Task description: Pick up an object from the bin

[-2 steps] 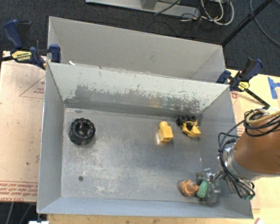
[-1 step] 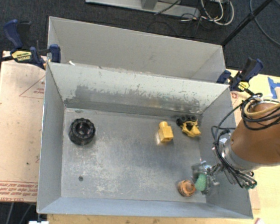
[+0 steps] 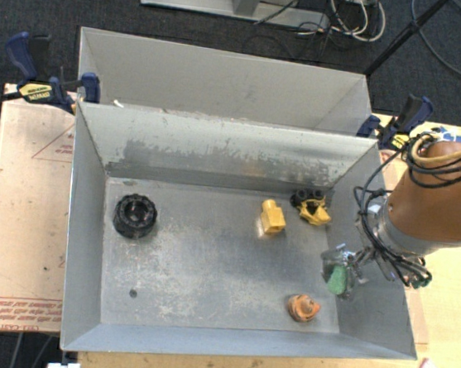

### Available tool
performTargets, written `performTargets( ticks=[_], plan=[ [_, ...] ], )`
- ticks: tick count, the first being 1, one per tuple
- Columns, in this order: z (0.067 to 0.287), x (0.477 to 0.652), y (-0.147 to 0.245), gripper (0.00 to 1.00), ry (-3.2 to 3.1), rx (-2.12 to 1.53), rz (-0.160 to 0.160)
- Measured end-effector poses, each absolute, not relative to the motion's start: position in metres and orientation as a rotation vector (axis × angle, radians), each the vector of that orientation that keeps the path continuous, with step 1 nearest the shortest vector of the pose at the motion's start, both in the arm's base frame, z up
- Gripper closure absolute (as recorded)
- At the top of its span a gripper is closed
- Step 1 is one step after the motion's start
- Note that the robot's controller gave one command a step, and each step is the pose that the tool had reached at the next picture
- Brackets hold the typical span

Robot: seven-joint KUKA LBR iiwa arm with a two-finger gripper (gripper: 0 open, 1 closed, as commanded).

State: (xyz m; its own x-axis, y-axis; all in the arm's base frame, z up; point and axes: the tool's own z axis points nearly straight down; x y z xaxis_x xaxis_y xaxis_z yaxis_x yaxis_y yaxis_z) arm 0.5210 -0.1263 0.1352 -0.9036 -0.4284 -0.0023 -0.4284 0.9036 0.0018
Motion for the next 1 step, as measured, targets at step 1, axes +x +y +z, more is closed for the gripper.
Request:
performTargets(
  ticks=[1],
  plan=[
    [0.2393, 0.4893, -0.1275, 1.0, 3.06, -0.7, 0.001]
  ],
)
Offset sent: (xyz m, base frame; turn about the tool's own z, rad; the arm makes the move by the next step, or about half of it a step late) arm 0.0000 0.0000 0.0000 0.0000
